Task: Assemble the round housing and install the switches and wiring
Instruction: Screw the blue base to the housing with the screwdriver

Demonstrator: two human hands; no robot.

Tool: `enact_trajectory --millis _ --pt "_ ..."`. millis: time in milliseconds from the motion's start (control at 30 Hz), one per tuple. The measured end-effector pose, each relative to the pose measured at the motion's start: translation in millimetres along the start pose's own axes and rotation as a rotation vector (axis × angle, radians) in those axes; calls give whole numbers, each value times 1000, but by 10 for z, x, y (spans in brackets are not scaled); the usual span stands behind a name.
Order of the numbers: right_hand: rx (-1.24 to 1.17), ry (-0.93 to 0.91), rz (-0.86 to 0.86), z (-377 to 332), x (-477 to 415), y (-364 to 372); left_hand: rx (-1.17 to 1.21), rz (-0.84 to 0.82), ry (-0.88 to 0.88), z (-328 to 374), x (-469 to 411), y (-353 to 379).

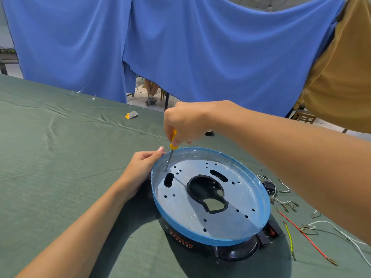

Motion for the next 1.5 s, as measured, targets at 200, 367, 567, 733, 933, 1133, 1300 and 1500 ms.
enact_trajectory --millis 200,367,567,733,933,1133,1300,1500 --pt "20 -71 57 -60 31 -37 -8 14 -26 -29 -3 13" --pt "46 -33 93 -64 17 18 -22 57 -16 -47 -14 17" --pt "-29 125 27 -111 -94 84 -58 68 2 -40 -1 19" --pt "-138 140 -118 -95 -37 14 -41 58 23 -42 0 18" --pt "96 -59 -13 -110 66 -66 -34 48 9 -48 -22 21" --pt "168 -156 59 -149 54 -38 -65 71 23 -65 -15 12" --pt "184 -149 67 -184 -34 -25 -76 68 34 -49 -8 22" --pt "67 -59 26 -84 -6 -2 -66 73 32 -61 -34 20"
Point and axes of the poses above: each hand's wrist, its own x-axis away from the middle knuckle, its own y-axis out of the palm, z = x × y, the point moved 3 cm from there along -x, towards the middle knuckle, and after that the axes turned 9 degrees about z, right-handed, at the moved point
